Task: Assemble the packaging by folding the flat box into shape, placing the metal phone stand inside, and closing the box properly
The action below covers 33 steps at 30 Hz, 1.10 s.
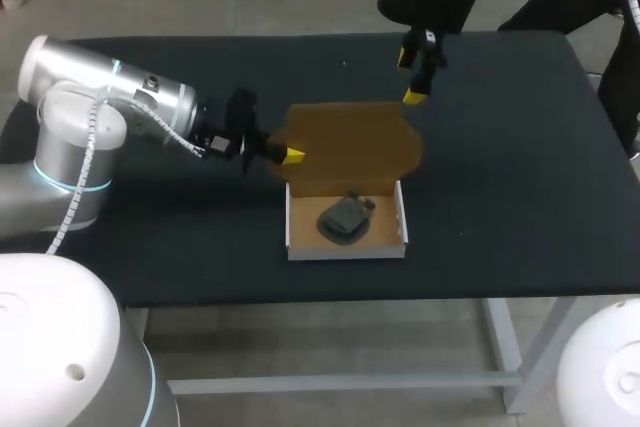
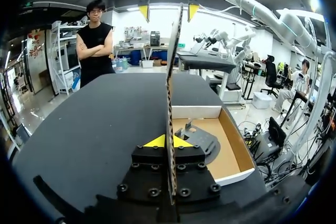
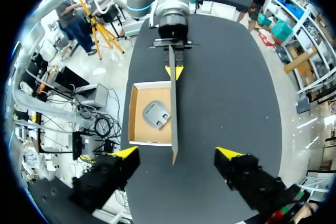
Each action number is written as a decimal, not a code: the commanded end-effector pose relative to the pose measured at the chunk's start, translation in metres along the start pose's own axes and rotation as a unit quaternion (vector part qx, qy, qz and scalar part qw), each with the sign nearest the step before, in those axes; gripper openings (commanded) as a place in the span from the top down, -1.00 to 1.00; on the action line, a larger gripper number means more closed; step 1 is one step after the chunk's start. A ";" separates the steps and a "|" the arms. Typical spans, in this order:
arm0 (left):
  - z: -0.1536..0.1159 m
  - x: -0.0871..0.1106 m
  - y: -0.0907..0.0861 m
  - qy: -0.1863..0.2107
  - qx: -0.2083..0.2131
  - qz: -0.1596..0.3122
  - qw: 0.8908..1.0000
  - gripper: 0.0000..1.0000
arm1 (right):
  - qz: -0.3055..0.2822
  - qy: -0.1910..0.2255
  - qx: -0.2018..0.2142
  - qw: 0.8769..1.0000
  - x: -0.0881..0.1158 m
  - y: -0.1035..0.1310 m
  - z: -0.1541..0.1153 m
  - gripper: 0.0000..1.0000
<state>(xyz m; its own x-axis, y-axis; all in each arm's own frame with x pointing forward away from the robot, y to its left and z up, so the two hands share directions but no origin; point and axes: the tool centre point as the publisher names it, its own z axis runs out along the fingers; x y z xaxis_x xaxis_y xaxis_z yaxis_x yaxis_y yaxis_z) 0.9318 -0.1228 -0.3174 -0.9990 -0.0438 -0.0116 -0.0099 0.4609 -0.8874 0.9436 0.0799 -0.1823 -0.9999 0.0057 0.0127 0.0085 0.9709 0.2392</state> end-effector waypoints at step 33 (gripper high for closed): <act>-0.002 0.006 0.003 -0.045 0.003 0.041 0.998 1.00 | -0.005 0.004 0.007 1.000 -0.004 0.015 -0.001 -1.00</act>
<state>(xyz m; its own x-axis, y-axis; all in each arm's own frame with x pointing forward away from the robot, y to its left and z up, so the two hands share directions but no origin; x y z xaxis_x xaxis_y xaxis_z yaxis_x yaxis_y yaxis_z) 0.9247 -0.1202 -0.3190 -0.9881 -0.0882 -0.1260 0.0716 0.4617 -0.8842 0.9474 0.0899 -0.1793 -0.9998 -0.0075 0.0184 -0.0030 0.9719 0.2355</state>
